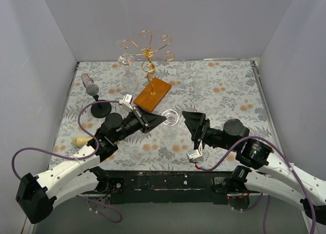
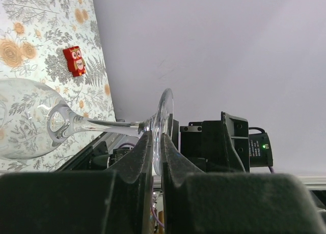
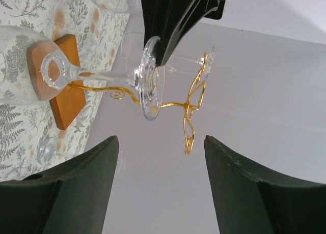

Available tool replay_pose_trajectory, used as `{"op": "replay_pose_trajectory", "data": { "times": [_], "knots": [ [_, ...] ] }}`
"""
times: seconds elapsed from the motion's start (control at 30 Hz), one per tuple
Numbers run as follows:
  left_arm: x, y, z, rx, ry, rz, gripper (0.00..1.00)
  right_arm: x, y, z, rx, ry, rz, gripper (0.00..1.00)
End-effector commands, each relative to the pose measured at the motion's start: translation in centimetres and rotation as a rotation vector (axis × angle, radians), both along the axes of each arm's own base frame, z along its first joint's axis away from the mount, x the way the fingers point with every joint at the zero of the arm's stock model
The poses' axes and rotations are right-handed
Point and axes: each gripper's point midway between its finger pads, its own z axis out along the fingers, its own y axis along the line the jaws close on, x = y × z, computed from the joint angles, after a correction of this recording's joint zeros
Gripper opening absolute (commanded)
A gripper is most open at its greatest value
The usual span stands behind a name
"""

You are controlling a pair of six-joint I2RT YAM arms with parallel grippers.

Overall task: Place the wine glass upside down on the wine glass rack
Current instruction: Turn the wine glass upside down at the wine rack.

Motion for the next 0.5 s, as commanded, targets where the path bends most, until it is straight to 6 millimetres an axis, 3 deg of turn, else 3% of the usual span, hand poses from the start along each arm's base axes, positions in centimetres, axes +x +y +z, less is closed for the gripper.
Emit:
{"op": "replay_pose_trajectory", "data": {
  "times": [0.0,0.27,0.47],
  "knots": [
    [0.3,1.2,3.4,-0.068,0.034,0.07,0.0,0.1,-0.7,0.8,0.033,0.043,-0.037,0.76],
    [1.3,1.3,5.0,-0.026,0.008,0.091,0.0,3.4,-2.4,0.8,0.153,0.38,-0.245,0.77],
    [2.1,1.1,8.3,0.016,-0.062,0.103,0.0,6.9,-5.0,-2.0,0.175,0.725,-0.467,0.76]
  ]
}}
